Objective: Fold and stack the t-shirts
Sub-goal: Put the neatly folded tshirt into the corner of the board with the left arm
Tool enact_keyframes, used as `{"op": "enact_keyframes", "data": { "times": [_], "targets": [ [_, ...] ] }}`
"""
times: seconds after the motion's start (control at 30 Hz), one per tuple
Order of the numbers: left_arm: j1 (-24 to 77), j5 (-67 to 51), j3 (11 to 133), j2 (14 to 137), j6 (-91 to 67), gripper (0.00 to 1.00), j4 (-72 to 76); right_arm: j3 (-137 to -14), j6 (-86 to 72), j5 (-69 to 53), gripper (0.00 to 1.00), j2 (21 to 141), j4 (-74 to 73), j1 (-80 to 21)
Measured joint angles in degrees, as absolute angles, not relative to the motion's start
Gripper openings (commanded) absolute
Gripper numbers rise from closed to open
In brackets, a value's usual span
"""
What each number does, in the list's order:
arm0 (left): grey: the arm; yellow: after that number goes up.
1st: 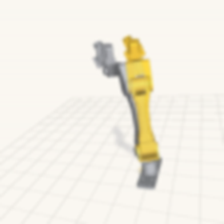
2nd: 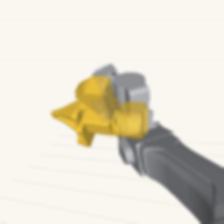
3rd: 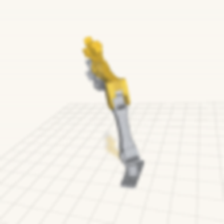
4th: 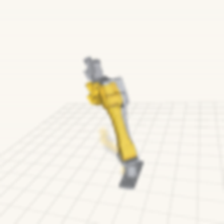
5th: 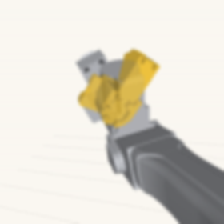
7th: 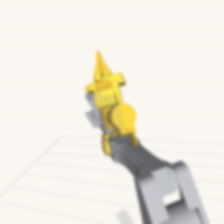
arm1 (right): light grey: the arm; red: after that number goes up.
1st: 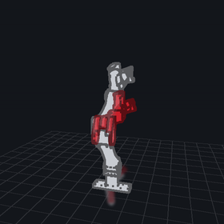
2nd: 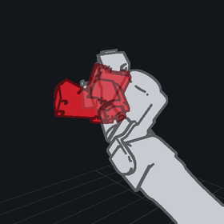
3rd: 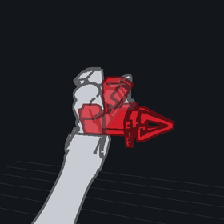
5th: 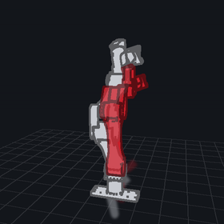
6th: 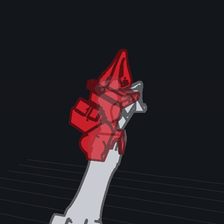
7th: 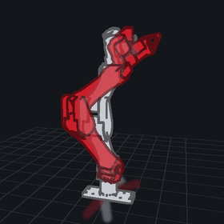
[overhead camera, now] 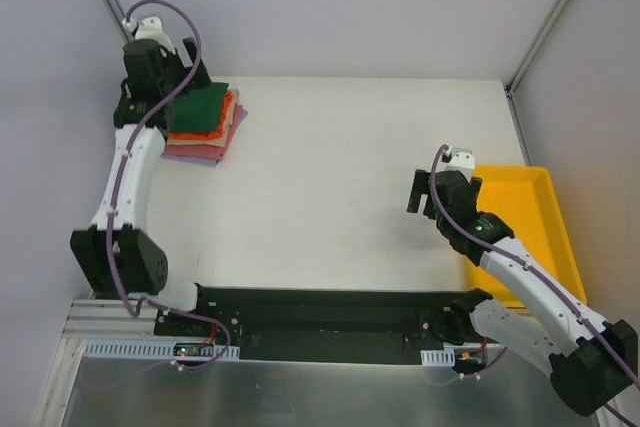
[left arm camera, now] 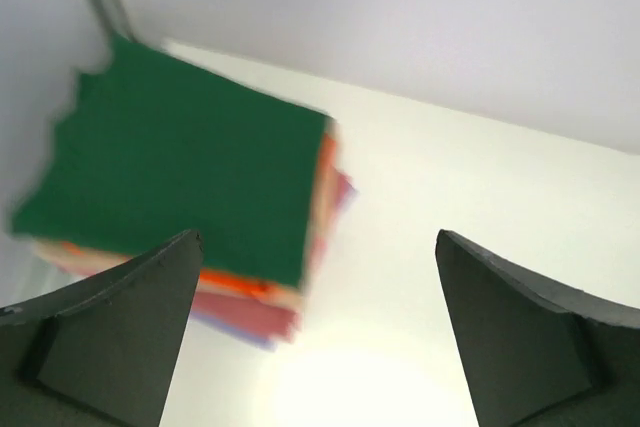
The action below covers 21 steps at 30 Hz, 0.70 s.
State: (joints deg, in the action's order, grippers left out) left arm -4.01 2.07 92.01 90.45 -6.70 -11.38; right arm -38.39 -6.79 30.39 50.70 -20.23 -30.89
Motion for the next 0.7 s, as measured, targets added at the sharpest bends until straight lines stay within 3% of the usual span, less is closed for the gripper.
{"op": "enact_keyframes", "data": {
  "times": [0.3, 0.47, 0.7],
  "targets": [
    [23.38, 6.76, 51.94, 61.21, -21.39, 0.99, -11.03, -37.30, -8.54, 25.43, 0.96, 51.20, -19.40, -28.01],
    [24.43, 8.88, 36.45, 51.99, -27.86, 0.99, -14.70, -32.69, -8.54, 24.97, 0.96, 47.46, -16.14, -27.99],
    [24.45, 11.46, 34.13, 42.00, -31.33, 0.99, -15.75, -27.53, -8.08, 26.11, 0.96, 43.44, -14.02, -27.99]
  ]
}}
